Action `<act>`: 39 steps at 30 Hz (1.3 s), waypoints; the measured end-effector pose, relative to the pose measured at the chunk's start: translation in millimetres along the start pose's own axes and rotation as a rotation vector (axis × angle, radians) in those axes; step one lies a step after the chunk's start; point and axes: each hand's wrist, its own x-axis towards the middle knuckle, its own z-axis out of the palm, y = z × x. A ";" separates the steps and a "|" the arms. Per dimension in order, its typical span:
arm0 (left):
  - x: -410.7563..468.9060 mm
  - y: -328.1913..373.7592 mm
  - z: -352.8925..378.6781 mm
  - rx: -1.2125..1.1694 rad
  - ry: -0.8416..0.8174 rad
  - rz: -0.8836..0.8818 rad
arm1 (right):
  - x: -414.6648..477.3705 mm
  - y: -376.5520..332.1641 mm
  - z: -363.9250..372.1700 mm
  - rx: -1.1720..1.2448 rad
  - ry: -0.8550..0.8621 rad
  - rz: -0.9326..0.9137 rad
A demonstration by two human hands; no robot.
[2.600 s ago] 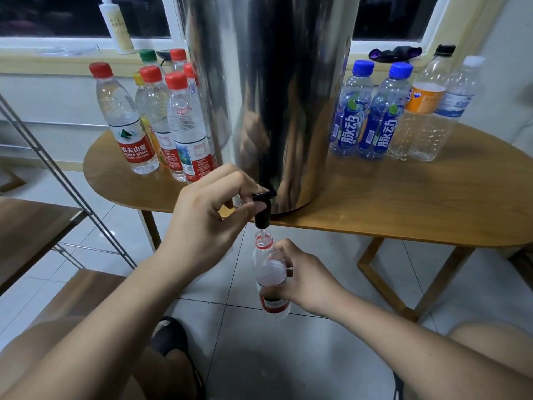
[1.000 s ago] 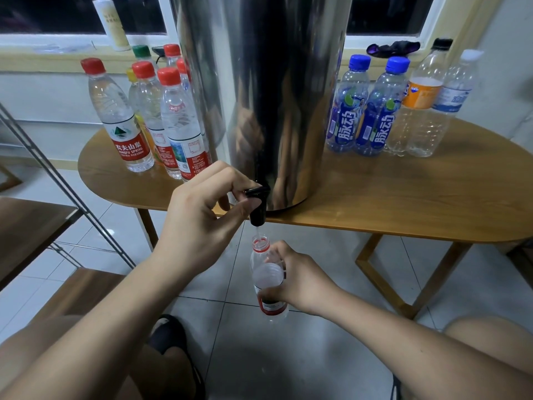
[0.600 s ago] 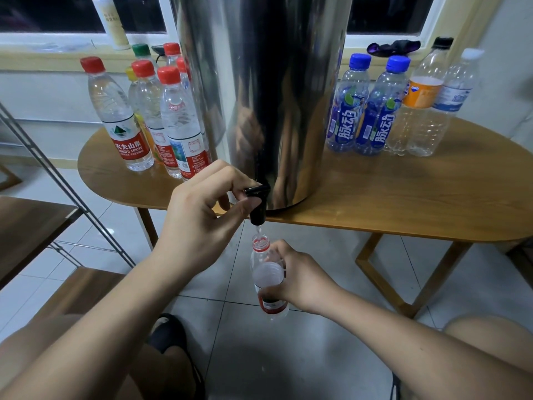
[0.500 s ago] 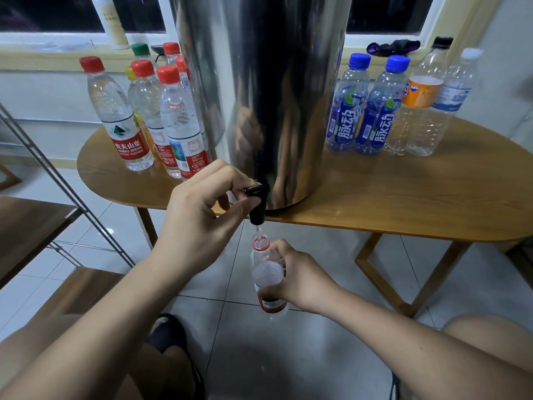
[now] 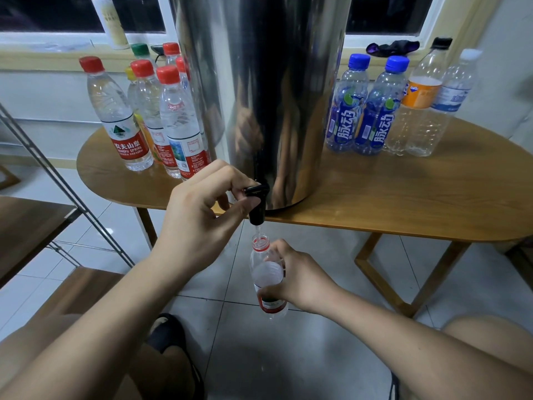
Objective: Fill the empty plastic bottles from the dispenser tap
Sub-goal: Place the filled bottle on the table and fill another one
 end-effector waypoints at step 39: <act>0.1 -2.1 0.2 -0.010 -0.009 -0.005 | 0.9 -1.1 -1.4 -0.017 -0.012 0.000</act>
